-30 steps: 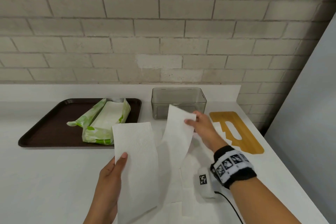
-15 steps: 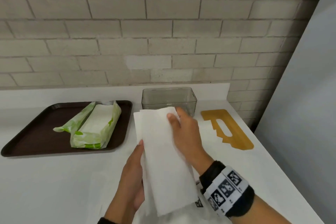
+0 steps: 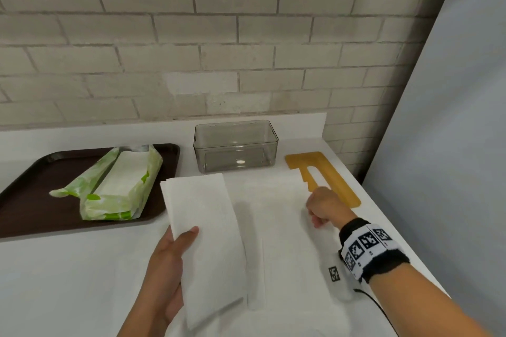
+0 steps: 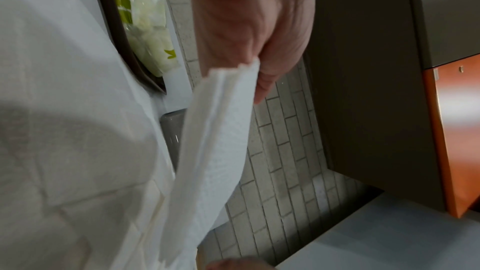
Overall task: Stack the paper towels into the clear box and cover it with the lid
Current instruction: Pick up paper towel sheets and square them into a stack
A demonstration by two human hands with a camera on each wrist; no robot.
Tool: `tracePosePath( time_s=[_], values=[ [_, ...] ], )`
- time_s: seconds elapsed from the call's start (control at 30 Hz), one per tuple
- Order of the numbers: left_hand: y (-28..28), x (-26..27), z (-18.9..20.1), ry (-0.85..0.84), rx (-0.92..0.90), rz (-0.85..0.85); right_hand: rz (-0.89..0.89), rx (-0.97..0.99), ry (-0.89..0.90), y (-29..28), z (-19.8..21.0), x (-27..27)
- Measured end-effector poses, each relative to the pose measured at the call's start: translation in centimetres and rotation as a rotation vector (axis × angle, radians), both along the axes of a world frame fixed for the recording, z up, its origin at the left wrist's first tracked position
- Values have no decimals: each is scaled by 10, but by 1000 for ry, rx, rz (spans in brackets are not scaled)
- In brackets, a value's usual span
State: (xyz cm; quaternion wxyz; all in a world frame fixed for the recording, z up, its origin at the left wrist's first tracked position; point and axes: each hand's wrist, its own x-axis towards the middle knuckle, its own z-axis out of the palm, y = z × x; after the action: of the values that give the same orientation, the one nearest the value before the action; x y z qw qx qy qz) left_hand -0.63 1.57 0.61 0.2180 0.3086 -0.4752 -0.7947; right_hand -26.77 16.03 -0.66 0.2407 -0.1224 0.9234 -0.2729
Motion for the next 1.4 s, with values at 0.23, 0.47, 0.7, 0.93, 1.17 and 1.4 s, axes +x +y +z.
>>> tracePosePath(
  time_s=[0.23,0.47,0.7,0.93,1.17,1.4],
  values=[
    [4,-3,-2,-7,-22,-17,43,22,-94,-10,-12,20],
    [6,-1,0,15,18,-6,3,-258,413,-10,13,26],
    [11,-4,1,14,34,17,49,-518,478,-4,32,41],
    [12,-12,12,60,99,38,211,-1295,41,-6,101,85],
    [27,-21,29,161,102,-47,145,-561,614,-51,65,114],
    [31,-30,25,135,-335,-20,103,-942,64,-31,63,114]
  ],
)
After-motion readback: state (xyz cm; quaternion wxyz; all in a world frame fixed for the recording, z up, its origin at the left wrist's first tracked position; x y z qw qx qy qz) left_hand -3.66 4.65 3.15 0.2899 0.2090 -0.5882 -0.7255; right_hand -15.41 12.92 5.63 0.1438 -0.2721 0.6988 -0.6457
